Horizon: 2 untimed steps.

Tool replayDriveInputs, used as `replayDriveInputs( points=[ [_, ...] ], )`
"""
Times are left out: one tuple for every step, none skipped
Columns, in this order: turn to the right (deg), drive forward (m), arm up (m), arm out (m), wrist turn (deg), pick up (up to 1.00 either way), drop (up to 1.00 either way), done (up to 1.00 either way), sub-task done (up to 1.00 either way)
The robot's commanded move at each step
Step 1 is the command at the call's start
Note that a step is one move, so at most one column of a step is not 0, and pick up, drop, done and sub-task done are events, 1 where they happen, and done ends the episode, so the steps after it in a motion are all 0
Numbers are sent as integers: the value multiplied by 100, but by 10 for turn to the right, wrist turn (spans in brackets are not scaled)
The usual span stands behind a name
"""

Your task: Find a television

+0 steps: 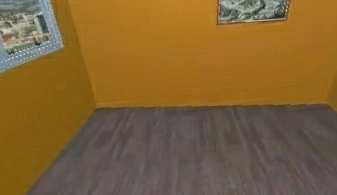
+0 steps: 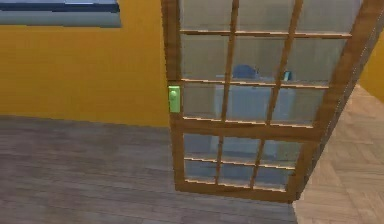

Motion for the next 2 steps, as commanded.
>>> replayDriveInputs(
  points=[
    [420,0,0,0,0,0,0,0,0],
    [0,75,0,0,0,0,0,0,0]
  ],
)
